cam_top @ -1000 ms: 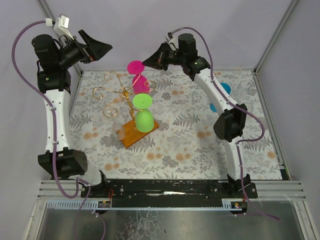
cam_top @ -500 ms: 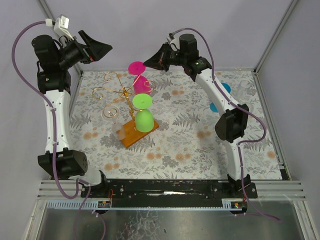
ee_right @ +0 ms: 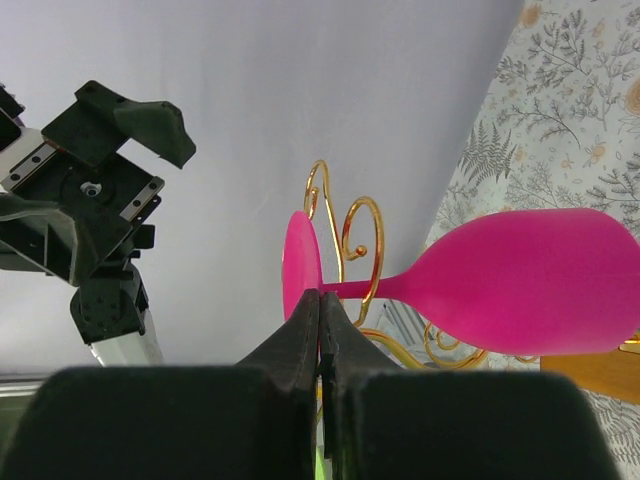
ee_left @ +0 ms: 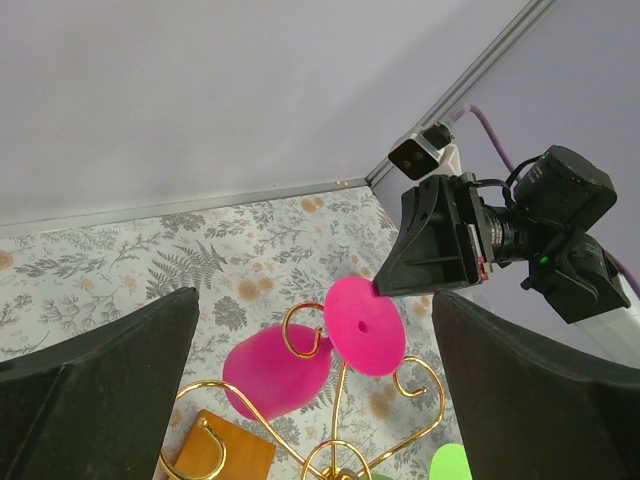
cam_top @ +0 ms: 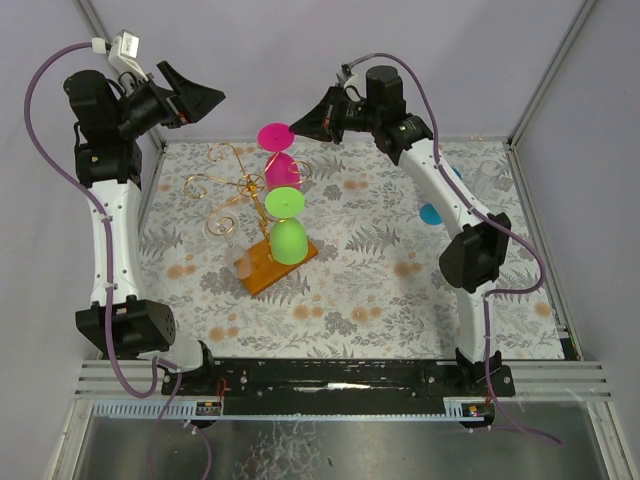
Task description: Take the wine glass off the wine glass rack
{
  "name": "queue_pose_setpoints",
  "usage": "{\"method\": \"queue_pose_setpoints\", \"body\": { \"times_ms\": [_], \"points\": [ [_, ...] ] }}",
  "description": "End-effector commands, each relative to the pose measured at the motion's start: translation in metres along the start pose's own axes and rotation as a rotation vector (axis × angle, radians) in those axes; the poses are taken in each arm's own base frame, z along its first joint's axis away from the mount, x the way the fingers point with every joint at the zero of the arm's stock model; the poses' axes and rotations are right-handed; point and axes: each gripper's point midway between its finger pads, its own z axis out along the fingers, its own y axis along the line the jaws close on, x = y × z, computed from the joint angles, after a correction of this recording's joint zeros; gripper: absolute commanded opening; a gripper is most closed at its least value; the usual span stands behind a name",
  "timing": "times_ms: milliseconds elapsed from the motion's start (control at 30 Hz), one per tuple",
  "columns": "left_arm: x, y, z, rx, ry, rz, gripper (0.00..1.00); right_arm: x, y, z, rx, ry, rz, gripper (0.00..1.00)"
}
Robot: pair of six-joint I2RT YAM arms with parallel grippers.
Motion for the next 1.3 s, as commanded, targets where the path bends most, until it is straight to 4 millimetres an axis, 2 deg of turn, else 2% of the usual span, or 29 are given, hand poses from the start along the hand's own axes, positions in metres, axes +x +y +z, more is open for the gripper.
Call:
{"method": "queue_pose_setpoints", "body": {
  "times_ms": [0,400,733,1000,1267],
  "points": [
    [-0.011,-0.013,-0.006,0.037,-0.036,0.057,1.0,0.008,0.048,-0.019,-0.103,0.015,-0.078,0.0],
    [-0.008,-0.012,-0.006,0.039,-0.03,0.053,1.0,0.018,0.056,0.011,-0.142,0.059,-0.059,0.0],
    [-0.008,-0.011,-0.006,0.037,-0.027,0.049,1.0,0.025,0.057,0.021,-0.157,0.073,-0.052,0.0],
    [-0.007,-0.013,-0.007,0.036,-0.028,0.053,1.0,0.02,0.059,0.036,-0.188,0.054,-0.031,0.0],
    [-0.005,-0.013,-0.008,0.039,-0.024,0.045,1.0,0.008,0.053,0.048,-0.205,0.006,-0.011,0.0]
  ]
}}
